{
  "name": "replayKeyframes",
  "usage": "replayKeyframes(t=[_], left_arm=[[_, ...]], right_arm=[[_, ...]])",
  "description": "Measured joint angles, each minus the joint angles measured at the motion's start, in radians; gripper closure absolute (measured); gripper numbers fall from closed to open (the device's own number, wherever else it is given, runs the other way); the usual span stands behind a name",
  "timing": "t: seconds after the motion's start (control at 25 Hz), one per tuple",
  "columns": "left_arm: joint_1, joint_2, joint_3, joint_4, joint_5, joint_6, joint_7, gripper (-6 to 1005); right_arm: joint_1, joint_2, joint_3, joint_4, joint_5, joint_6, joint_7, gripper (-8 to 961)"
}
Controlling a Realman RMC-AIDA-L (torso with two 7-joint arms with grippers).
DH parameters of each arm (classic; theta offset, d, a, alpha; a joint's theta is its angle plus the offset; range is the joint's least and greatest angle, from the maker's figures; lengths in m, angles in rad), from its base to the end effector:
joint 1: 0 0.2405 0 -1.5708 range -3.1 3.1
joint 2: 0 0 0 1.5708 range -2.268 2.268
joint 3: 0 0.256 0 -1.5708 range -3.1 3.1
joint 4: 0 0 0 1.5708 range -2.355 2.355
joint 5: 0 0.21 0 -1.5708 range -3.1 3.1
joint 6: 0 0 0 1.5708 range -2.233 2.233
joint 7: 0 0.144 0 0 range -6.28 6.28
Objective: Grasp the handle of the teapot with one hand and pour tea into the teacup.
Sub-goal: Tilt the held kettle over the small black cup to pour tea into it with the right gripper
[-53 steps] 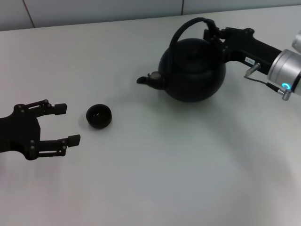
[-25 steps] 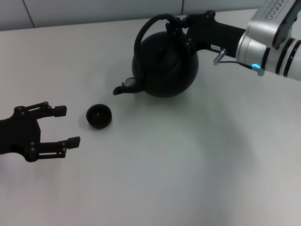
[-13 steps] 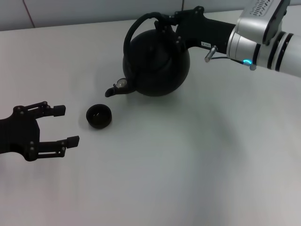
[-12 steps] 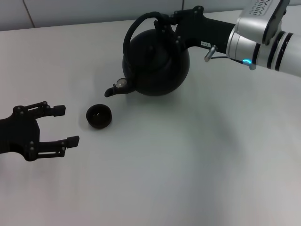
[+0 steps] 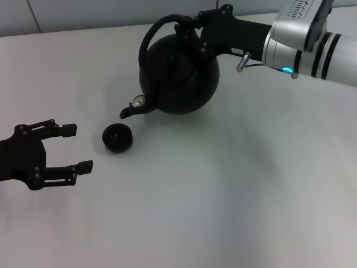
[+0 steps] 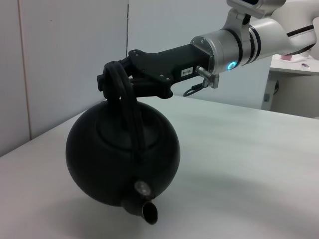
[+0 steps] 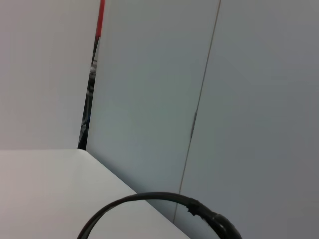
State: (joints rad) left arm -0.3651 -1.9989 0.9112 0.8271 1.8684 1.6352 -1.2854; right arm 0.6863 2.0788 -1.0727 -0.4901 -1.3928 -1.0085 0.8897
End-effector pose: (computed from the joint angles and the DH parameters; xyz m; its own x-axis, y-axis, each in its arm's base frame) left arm -0.2819 0.2987 0.0326 0.8960 0.1843 0.4040 0.2806 -0.9401 -0.1934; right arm 0.2032 0.4154 -0.0299 0.8815 0.0621 -0.4681 -0.2486 -0.7818 -0.5718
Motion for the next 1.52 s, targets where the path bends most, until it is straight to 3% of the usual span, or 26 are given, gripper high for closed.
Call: replayKeyframes(t=[0.68,1.52], left_arm=[[-0.001,0.000,-0.013,-0.004,0.001,0.000,0.004,138],[0.000,0.003,-0.014,-0.005,0.003,-0.012,0.009,138]], right_arm=[[0.010,0.000,-0.056,-0.037,0.000,0.036,-0.002,830],[0.015,0.003,-0.200,-0.098,-0.001,0.134,-0.015,831]])
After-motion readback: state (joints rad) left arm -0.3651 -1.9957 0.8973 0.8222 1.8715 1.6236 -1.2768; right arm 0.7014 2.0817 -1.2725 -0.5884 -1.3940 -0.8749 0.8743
